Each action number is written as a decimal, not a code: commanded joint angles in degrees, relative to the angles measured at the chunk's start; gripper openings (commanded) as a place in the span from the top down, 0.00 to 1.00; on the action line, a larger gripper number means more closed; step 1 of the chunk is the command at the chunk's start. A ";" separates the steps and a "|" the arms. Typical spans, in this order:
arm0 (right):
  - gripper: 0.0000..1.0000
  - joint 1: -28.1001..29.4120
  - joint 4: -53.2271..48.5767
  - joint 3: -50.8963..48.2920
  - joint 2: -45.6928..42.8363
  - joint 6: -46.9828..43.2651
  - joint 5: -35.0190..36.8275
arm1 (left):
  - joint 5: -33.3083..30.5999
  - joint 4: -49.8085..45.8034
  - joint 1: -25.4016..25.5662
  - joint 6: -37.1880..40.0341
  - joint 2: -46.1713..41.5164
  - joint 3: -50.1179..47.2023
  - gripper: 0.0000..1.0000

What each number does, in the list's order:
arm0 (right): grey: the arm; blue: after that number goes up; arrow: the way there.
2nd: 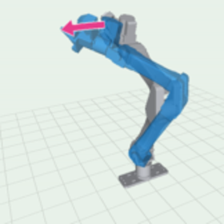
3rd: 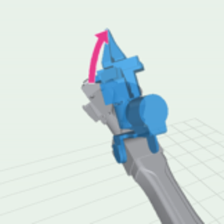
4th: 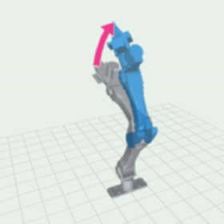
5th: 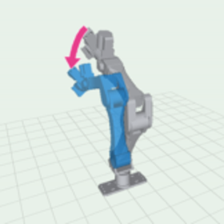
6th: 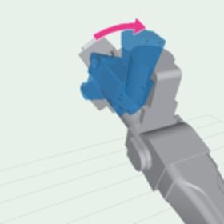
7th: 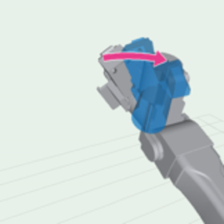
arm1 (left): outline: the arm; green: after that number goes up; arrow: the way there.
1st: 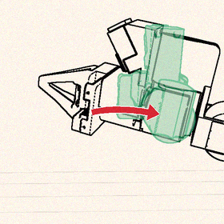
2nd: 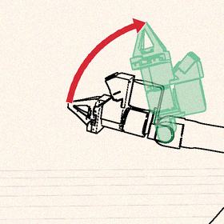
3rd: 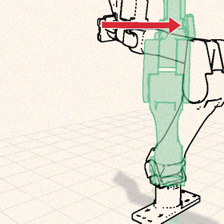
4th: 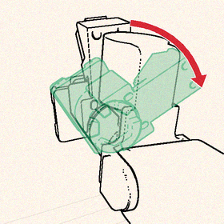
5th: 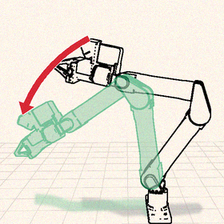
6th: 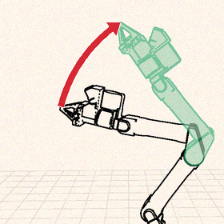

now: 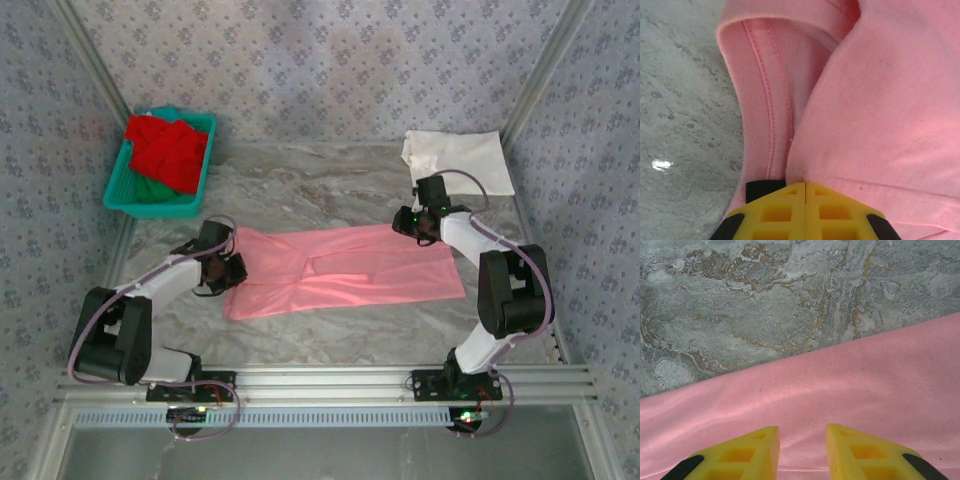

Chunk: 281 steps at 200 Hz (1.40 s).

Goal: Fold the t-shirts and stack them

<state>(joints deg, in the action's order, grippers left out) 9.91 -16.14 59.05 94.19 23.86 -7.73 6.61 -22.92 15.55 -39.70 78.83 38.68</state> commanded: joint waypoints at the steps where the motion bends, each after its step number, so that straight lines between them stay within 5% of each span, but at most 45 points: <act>1: 0.68 0.28 -0.76 -0.34 0.99 -1.25 0.70 | -1.26 -2.32 0.36 0.50 -1.57 2.44 0.89; 12: 0.68 0.30 -0.61 -0.39 1.08 -1.26 0.70 | -1.66 -2.61 0.38 0.50 -1.53 2.63 0.81; 41: 0.68 0.30 -0.55 -0.49 1.35 -1.20 0.61 | -1.78 -2.50 0.44 0.42 -1.66 2.46 1.00; 89: 0.68 0.31 -0.39 -0.60 1.59 -1.27 0.41 | -1.88 -2.33 0.62 0.40 -1.35 2.28 1.00; 104: 0.67 0.29 -0.34 -0.60 1.54 -1.32 0.43 | -2.49 -2.87 0.62 0.33 -0.98 2.42 0.78; 116: 0.67 0.29 -0.27 -0.69 1.60 -1.32 0.40 | -2.53 -2.28 0.62 0.42 -0.94 1.98 0.77; 158: 0.67 0.29 -0.12 -0.51 2.16 -1.24 0.07 | -2.14 -1.24 0.62 0.32 -0.02 1.74 1.00; 181: 0.67 0.29 -0.21 -0.51 2.01 -1.30 0.08 | -2.54 -1.84 0.62 0.44 -0.66 1.92 1.00; 197: 0.67 0.22 -0.18 -0.43 2.01 -1.34 -0.05 | -2.77 -2.65 0.62 0.50 -0.59 2.28 0.78; 215: 0.67 0.37 0.10 -0.51 1.98 -1.24 -0.29 | -3.22 -2.19 0.62 0.59 -0.19 1.77 0.74; 244: 0.67 0.34 0.23 -0.51 2.32 -1.15 -0.62 | -2.41 -0.66 0.75 0.16 0.45 0.86 0.96; 281: 0.67 0.30 0.14 -0.62 2.05 -1.21 -0.46 | -3.04 -1.59 0.71 0.16 -1.16 1.01 1.00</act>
<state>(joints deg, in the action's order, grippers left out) 9.91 -16.08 59.02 95.70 23.44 -7.86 4.45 -23.83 15.88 -39.59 78.91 39.66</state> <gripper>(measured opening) 0.328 0.044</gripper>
